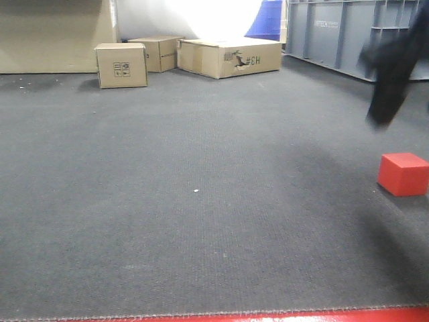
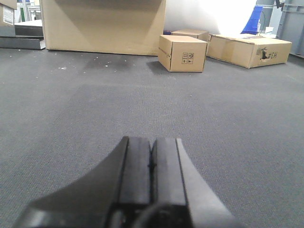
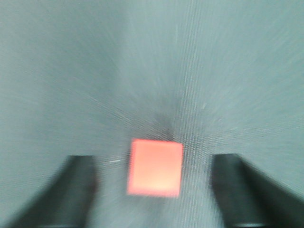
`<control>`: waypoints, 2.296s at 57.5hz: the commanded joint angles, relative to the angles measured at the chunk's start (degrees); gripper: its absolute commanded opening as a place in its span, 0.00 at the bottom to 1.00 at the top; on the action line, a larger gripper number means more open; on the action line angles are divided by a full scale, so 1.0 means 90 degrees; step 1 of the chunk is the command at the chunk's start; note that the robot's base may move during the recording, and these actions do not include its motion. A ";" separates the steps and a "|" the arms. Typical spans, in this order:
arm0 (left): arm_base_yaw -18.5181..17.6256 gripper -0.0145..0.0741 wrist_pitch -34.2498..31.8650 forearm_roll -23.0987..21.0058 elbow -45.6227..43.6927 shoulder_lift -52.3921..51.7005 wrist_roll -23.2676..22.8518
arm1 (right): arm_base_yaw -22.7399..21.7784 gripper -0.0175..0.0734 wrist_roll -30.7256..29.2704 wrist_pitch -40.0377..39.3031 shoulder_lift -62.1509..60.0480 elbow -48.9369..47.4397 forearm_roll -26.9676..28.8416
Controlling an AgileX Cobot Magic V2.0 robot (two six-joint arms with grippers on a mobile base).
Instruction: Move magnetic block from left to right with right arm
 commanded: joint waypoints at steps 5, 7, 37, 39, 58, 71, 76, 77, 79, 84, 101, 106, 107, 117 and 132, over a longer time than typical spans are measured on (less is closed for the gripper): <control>0.0013 0.02 -0.0536 -0.0030 0.0054 -0.0050 -0.0038 | -0.0026 0.42 -0.0039 -0.0234 -0.1721 0.0244 0.0050; 0.0013 0.02 -0.0536 -0.0030 0.0054 -0.0050 -0.0038 | -0.0026 0.35 -0.0045 -0.0301 -0.2086 0.0405 0.0035; 0.0013 0.02 -0.0536 -0.0030 0.0054 -0.0050 -0.0038 | -0.0026 0.25 -0.0045 -0.1388 -0.6581 0.2862 0.0030; 0.0013 0.02 -0.0536 -0.0030 0.0054 -0.0050 -0.0038 | -0.0026 0.25 -0.0045 -0.1327 -0.6712 0.2932 0.0030; 0.0013 0.02 -0.0536 -0.0030 0.0054 -0.0050 -0.0038 | -0.0026 0.25 -0.0045 -0.1029 -0.6916 0.3070 0.0030; 0.0013 0.02 -0.0536 -0.0030 0.0054 -0.0050 -0.0038 | -0.0034 0.25 -0.0045 -0.1313 -0.6916 0.3203 0.0030; 0.0013 0.02 -0.0536 -0.0030 0.0054 -0.0050 -0.0038 | -0.0212 0.25 -0.0052 -0.1634 -0.6929 0.3379 0.0030; 0.0013 0.02 -0.0536 -0.0030 0.0054 -0.0050 -0.0038 | -0.0293 0.25 -0.0075 -0.1711 -0.6945 0.3432 0.0030; 0.0013 0.02 -0.0536 -0.0030 0.0054 -0.0050 -0.0038 | -0.0450 0.25 -0.0150 -0.1847 -0.6982 0.3544 0.0038; 0.0013 0.02 -0.0536 -0.0030 0.0054 -0.0050 -0.0038 | -0.0896 0.25 -0.0291 -0.2255 -0.7134 0.3891 0.0116; 0.0013 0.02 -0.0536 -0.0030 0.0054 -0.0050 -0.0038 | -0.1928 0.25 -0.0333 -0.3753 -0.8430 0.5634 0.0368; 0.0013 0.02 -0.0536 -0.0030 0.0054 -0.0050 -0.0038 | -0.1935 0.25 -0.0333 -0.4109 -0.8953 0.6185 0.0367; 0.0013 0.02 -0.0536 -0.0030 0.0054 -0.0050 -0.0038 | -0.1935 0.25 -0.0333 -0.4184 -0.8985 0.6272 0.0367; 0.0013 0.02 -0.0536 -0.0030 0.0054 -0.0050 -0.0038 | -0.1929 0.25 -0.0333 -0.4169 -0.8939 0.6552 0.0375; 0.0013 0.02 -0.0536 -0.0030 0.0054 -0.0050 -0.0038 | -0.1929 0.25 -0.0333 -0.4147 -0.8939 0.6552 0.0375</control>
